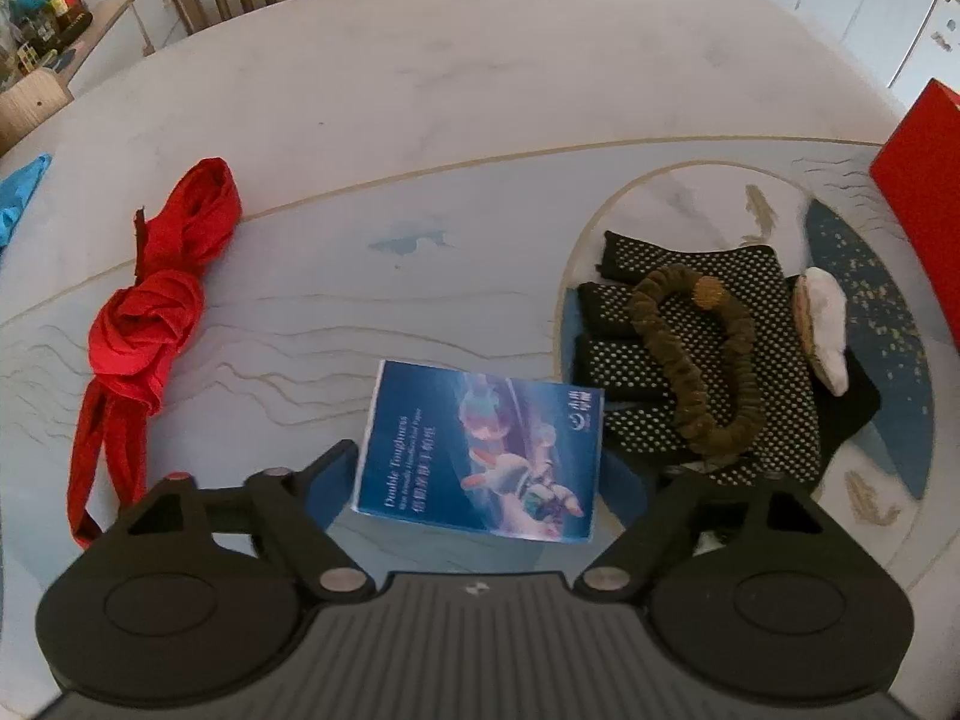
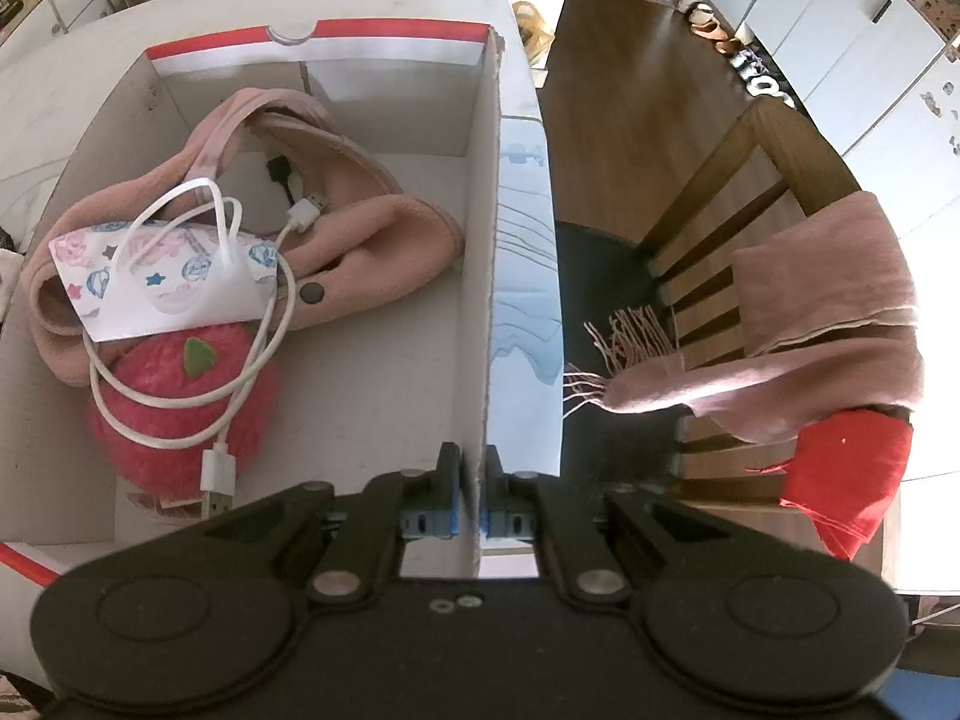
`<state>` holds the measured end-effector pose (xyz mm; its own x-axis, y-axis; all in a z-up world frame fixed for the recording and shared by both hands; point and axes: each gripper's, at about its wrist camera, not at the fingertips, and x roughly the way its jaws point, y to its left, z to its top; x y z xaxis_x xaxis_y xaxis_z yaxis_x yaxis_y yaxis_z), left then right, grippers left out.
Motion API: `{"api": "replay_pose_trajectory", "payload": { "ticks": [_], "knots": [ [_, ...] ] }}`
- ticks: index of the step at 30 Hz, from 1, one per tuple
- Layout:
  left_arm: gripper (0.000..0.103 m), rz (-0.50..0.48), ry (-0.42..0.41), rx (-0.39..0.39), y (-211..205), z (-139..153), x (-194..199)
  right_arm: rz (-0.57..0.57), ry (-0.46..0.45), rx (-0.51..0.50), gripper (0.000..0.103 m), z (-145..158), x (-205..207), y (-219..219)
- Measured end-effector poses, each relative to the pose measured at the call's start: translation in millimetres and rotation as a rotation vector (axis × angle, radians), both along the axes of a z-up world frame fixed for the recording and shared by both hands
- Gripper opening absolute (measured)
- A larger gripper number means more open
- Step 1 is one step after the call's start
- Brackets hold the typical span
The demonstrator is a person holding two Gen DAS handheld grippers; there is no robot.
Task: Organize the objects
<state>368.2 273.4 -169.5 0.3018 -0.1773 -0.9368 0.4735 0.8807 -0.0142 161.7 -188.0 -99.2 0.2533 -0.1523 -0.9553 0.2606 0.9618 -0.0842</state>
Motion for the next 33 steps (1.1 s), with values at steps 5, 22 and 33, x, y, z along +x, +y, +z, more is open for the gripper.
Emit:
{"api": "replay_pose_trajectory", "payload": {
  "ticks": [5,22,33],
  "knots": [
    [0.078,0.0,-0.003,0.004,-1,2,-5,0.008,-0.003,0.007,0.004,0,-2,3],
    [0.078,-0.018,-0.044,-0.104,-20,67,-48,0.021,-0.044,0.043,0.003,0,-9,6],
    [0.078,-0.276,-0.125,-0.214,-114,140,-92,0.023,-0.062,0.049,0.003,-1,-12,6]
  ]
}}
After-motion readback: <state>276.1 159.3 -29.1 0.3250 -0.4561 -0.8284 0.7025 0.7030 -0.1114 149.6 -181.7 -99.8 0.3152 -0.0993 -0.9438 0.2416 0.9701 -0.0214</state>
